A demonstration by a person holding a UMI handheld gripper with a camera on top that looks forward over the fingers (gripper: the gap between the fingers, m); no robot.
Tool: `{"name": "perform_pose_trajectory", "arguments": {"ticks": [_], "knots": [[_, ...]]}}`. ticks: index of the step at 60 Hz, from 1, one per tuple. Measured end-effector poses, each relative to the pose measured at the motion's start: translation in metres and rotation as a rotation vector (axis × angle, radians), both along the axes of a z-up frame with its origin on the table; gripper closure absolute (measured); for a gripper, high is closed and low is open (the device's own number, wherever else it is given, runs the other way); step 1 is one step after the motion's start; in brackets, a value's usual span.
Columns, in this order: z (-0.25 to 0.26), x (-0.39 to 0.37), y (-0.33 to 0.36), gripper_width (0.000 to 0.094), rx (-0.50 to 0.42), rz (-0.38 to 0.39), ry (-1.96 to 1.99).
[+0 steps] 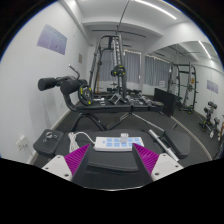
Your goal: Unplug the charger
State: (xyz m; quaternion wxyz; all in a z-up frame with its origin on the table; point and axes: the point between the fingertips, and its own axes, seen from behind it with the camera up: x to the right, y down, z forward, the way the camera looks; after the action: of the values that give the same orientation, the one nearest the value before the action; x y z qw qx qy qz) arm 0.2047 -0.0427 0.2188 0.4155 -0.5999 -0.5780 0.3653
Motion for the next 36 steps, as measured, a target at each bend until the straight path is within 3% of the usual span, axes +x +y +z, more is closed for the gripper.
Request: {"name": "perform_pose_trajectory", "arguments": {"ticks": [12,36], "knots": [[-0.036,-0.033,0.051,0.0078,0.012,-0.068,-0.021],[-0.121,-0.151,0.081,0.0080,-0.021,-0.053,-0.011]]}}
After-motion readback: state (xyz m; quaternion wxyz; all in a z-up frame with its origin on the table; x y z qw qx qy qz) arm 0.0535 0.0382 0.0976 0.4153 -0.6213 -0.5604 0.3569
